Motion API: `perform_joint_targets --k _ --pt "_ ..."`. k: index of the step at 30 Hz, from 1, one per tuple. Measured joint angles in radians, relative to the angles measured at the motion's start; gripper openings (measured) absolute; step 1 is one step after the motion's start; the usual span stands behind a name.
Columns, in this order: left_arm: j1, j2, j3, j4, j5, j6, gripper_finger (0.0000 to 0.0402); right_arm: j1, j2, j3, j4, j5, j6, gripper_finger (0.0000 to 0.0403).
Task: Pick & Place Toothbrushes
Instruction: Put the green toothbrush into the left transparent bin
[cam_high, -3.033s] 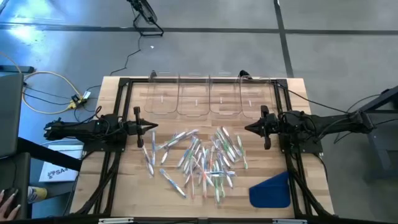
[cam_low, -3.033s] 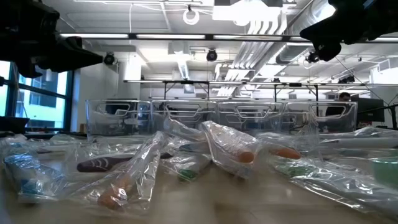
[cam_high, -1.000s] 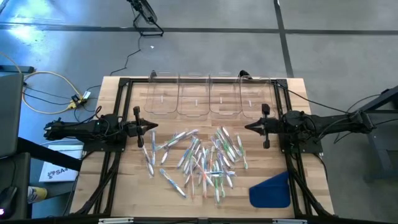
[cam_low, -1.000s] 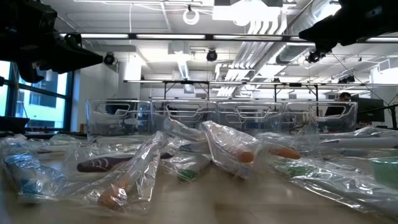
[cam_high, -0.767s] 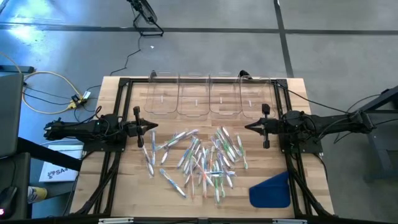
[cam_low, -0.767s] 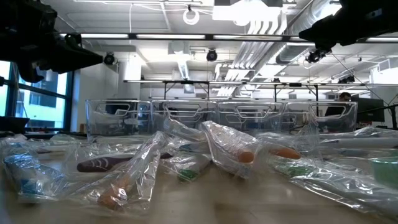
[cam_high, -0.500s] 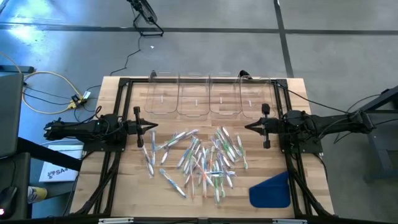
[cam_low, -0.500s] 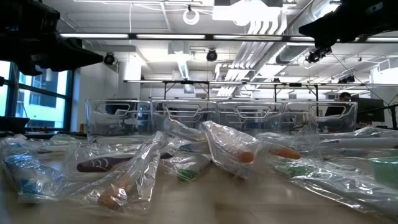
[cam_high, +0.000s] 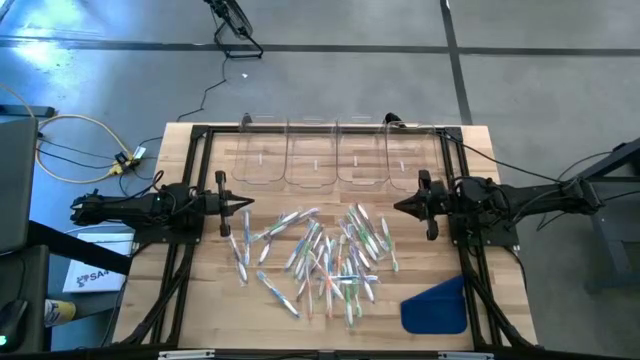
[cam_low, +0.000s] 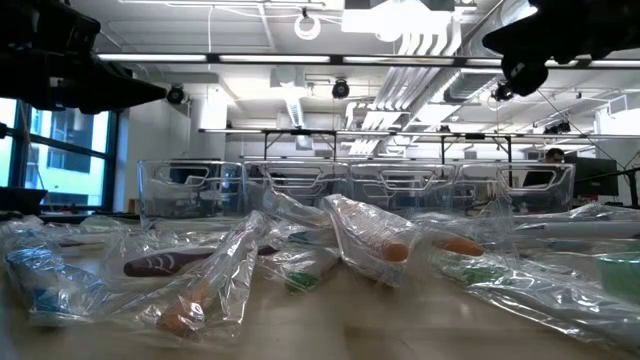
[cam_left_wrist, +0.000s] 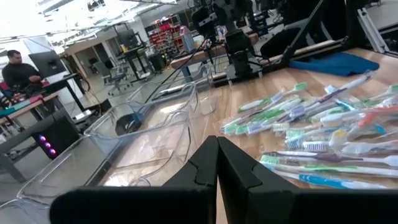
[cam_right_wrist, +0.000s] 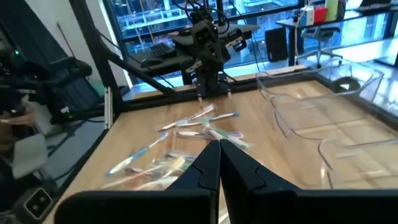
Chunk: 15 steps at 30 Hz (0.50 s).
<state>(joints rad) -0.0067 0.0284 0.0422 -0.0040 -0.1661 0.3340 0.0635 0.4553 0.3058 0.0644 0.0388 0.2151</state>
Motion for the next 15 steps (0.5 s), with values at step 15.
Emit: perform_joint_targets --k 15 --pt "0.000 0.000 0.001 0.000 0.001 0.001 0.0001 0.000 -0.001 0.000 -0.001 -0.123 -0.001 0.0002"
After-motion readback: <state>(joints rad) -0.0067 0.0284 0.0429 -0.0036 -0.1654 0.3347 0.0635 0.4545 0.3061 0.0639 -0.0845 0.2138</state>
